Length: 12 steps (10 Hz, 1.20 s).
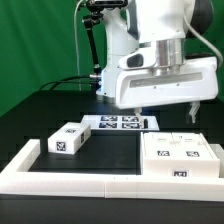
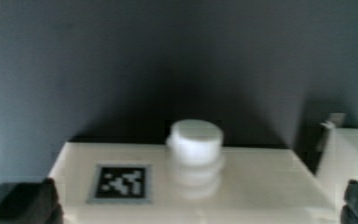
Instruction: Assemble cabinet
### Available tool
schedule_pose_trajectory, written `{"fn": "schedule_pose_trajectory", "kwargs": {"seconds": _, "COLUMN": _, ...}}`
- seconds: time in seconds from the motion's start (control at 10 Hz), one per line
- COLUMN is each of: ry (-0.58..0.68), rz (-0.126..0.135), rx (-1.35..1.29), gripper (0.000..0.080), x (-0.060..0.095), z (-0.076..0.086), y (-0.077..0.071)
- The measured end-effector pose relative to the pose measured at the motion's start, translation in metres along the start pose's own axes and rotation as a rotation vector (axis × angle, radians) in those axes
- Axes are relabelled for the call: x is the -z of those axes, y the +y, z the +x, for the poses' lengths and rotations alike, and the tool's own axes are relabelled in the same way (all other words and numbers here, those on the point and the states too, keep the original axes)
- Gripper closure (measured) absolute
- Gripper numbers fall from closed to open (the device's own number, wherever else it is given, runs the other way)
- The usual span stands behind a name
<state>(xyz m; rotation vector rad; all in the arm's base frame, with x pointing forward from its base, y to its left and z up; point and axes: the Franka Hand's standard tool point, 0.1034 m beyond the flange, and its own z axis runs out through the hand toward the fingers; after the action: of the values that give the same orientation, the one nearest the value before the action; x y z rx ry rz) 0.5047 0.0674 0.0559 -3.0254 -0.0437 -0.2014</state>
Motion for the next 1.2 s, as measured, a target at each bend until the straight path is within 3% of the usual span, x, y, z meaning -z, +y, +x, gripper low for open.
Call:
{"fn": "schedule_pose_trajectory", "kwargs": {"seconds": 0.3, "ry": -0.003, "rz": 0.005, "rx": -0.059, "gripper": 0.0002, "x": -0.002, "z": -0.001, "y": -0.004}}
{"fn": "schedule_pose_trajectory", "kwargs": {"seconds": 0.8, "ry": -0.014, "rz": 0.02, "rx": -0.059, "gripper": 0.0002, "x": -0.044, "z": -0.009, "y": -0.008}}
{"fn": "schedule_pose_trajectory", "kwargs": {"seconds": 1.2, "ry": 0.003, "rz": 0.022, "rx": -0.045, "gripper": 0.0002, "x": -0.05, "z": -0.005, "y": -0.006}}
